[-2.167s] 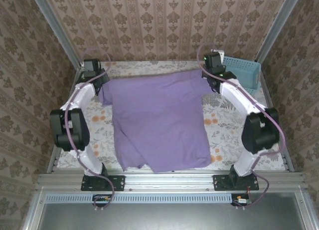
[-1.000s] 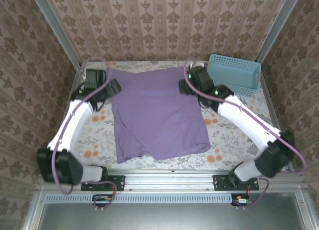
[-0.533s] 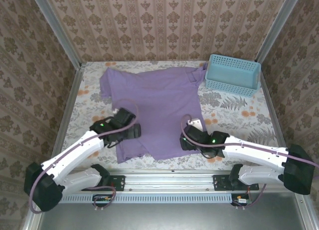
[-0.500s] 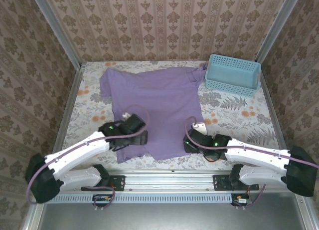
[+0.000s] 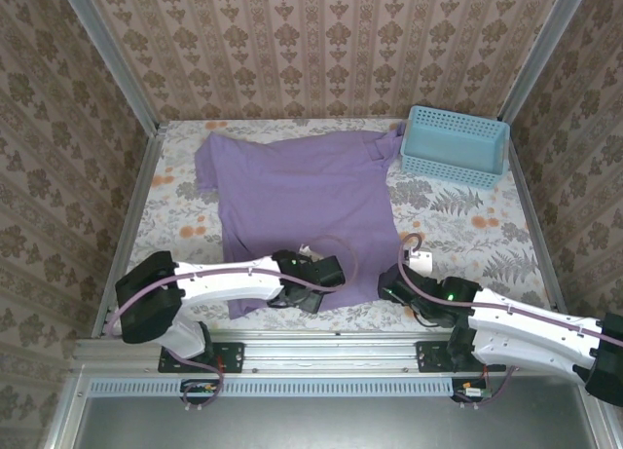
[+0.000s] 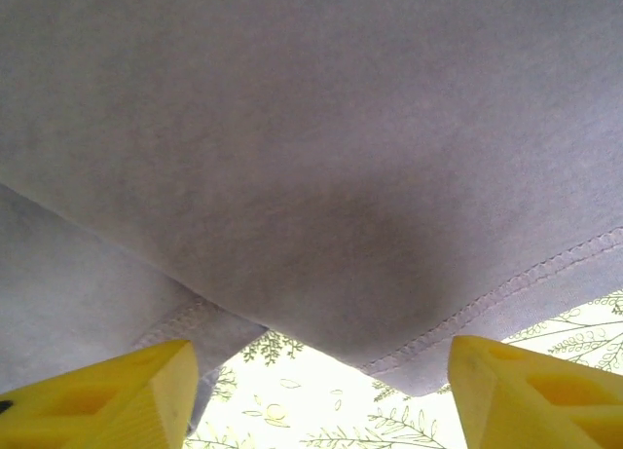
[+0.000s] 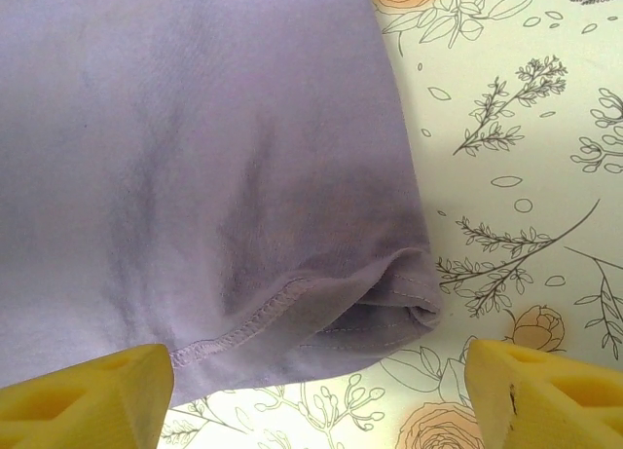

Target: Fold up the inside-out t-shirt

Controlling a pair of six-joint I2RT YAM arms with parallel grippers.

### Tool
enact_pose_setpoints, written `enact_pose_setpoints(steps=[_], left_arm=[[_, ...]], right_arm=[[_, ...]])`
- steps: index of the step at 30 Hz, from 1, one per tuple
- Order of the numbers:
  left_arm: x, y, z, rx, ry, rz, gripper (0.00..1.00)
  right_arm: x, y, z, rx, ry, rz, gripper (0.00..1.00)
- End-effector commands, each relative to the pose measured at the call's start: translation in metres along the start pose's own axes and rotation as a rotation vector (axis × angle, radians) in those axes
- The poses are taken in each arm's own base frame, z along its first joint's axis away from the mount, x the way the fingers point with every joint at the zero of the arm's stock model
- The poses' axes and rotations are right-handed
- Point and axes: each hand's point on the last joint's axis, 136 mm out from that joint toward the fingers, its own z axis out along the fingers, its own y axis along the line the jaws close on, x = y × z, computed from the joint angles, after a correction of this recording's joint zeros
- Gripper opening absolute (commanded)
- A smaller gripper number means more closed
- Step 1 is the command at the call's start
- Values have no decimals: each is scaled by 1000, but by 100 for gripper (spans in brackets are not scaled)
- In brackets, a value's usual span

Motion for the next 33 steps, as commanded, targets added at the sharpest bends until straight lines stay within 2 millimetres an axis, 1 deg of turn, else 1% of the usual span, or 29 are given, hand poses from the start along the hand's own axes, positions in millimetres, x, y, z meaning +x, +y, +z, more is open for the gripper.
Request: enact_pose_setpoints(steps=[1,6,9,12,16,20,22,28,30,32,33], left_arm=[[7,-14,3,38,49,-39,64],[12,-22,17,48,82,-45,55],[15,-19,23,40,102,-58,51],[16,-17,28,44,113,-71,44],[15,-18,29,50,109,-73,33],[14,-17,26,46,100,-68,20],[13,-16,25,47,92,-71,15],[10,-9,21,32,62,-80,6],[10,-1,15,-6,52,-86,8],[14,8,7,-46,47,-88,26],[17,9,6,-47,53,-88,32]], right_arm=[[-2,-13,0,50,-21,8,80],[-2,-13,1,49,-20,9,80],[-2,-13,1,49,-22,9,80],[-2,-14,1,52,-23,11,80],[-3,-15,0,53,-26,12,80],[-3,-16,-1,57,-29,11,81],[-4,-17,-2,60,-31,9,80],[-5,-19,-4,61,-37,9,81],[-5,-19,-4,61,-37,11,81],[-5,-20,-4,61,-35,12,80],[-4,-20,-4,61,-35,13,81]])
